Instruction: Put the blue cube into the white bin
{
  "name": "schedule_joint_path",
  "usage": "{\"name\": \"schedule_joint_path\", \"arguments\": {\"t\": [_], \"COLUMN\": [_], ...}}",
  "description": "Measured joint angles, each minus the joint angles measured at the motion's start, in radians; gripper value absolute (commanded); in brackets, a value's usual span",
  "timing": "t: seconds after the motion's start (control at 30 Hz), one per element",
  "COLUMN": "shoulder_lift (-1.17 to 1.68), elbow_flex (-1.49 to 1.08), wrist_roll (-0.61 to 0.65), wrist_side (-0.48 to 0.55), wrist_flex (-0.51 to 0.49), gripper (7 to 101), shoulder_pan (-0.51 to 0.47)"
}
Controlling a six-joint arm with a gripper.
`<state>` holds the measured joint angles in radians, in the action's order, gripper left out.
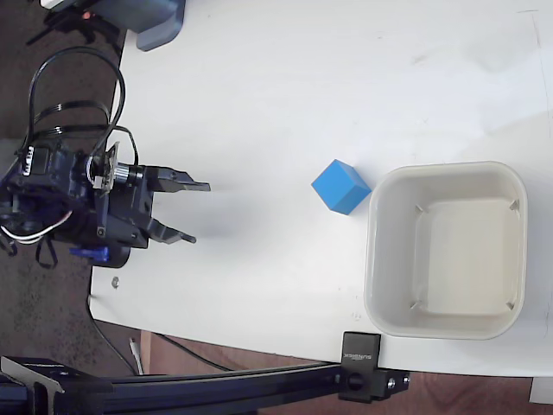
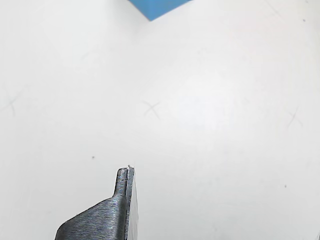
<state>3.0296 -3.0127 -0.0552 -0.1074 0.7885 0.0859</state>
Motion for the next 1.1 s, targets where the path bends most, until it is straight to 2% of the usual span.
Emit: {"name": "schedule_joint_path", "arguments": {"t": [0.67,0.83,1.1], "shoulder_lift": [0.000,-0.112,-0.676], "elbow_flex": [0.003,0.141,0.578], "wrist_roll": [0.011,0.130,0.410], "wrist_side": [0.028,0.121,0.337], "wrist_flex": [0.000,0.000,0.014], "gripper": [100.3,100.3,100.3], "shoulder_pan": [-0.023,-0.114,-0.278]}}
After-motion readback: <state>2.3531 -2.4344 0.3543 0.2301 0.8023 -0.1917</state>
